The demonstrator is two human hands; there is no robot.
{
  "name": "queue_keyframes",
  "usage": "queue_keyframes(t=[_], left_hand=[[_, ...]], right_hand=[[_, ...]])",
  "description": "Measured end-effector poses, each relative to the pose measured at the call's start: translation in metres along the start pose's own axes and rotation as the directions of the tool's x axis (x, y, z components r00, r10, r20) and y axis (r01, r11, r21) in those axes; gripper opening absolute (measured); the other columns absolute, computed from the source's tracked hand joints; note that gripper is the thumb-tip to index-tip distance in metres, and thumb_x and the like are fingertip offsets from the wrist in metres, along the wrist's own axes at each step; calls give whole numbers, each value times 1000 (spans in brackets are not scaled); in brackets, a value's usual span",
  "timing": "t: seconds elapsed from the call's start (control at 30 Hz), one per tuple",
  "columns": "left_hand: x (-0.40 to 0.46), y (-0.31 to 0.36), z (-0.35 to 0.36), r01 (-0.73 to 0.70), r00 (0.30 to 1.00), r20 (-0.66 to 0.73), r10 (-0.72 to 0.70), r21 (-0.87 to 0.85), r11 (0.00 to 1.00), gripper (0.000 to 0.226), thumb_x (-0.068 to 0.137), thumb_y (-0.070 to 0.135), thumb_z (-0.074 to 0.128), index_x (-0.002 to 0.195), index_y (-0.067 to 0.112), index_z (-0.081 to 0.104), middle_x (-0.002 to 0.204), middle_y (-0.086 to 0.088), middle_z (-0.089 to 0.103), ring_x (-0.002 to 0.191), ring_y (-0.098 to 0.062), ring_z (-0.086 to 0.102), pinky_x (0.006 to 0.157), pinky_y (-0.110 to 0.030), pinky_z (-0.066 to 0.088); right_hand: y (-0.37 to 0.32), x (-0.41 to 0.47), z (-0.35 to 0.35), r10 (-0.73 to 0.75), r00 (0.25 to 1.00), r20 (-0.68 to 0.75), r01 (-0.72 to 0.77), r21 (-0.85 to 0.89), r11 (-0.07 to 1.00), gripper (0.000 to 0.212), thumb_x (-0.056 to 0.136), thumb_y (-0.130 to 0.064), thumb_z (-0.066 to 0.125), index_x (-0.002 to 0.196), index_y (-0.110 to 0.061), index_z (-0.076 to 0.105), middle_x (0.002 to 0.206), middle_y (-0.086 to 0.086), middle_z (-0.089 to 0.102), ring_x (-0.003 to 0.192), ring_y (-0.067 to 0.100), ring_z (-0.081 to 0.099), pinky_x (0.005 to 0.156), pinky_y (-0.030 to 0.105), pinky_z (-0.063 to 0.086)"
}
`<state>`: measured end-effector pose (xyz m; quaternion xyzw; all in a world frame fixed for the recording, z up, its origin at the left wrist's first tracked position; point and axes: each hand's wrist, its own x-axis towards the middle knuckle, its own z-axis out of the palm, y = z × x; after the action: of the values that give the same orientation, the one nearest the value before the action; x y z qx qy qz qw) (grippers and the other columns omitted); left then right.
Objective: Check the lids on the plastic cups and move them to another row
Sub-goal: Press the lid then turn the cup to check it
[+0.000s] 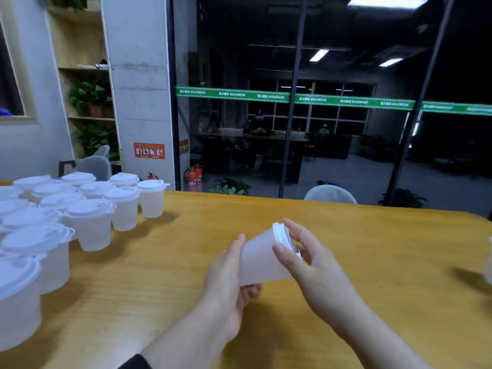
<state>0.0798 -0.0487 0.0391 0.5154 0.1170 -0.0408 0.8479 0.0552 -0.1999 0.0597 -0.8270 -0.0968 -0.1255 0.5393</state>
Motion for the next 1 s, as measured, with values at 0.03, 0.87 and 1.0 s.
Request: queue_keyframes(t=[0.03, 0.87, 1.0], left_hand=[[-6, 6, 1, -86, 996, 2, 87, 72, 994, 38, 96, 48, 67, 105, 12, 70, 74, -5, 66, 58, -20, 57, 51, -30, 44], [-198, 143, 111, -676, 606, 776, 175, 618, -401, 39, 94, 64, 59, 106, 27, 67, 97, 9, 65, 89, -5, 60, 73, -30, 50], [-198, 135, 112, -690, 582, 776, 242, 629, -358, 36, 94, 62, 60, 102, 27, 65, 93, 9, 66, 87, -10, 62, 72, -33, 52]], right_hand=[[-5, -6, -3, 9, 1000, -22, -9, 26, 1000, 74, 78, -72, 58, 147, -51, 43, 143, -29, 51, 130, -5, 49, 104, 24, 45], [-97, -166, -7, 171, 971, 167, -168, 986, -10, 64, 101, -57, 47, 144, -10, 52, 133, 25, 66, 125, 39, 64, 104, 48, 49], [-92, -166, -14, 183, 967, 179, -186, 982, 24, 72, 96, -66, 49, 144, -14, 54, 136, 25, 63, 124, 43, 63, 102, 54, 53]])
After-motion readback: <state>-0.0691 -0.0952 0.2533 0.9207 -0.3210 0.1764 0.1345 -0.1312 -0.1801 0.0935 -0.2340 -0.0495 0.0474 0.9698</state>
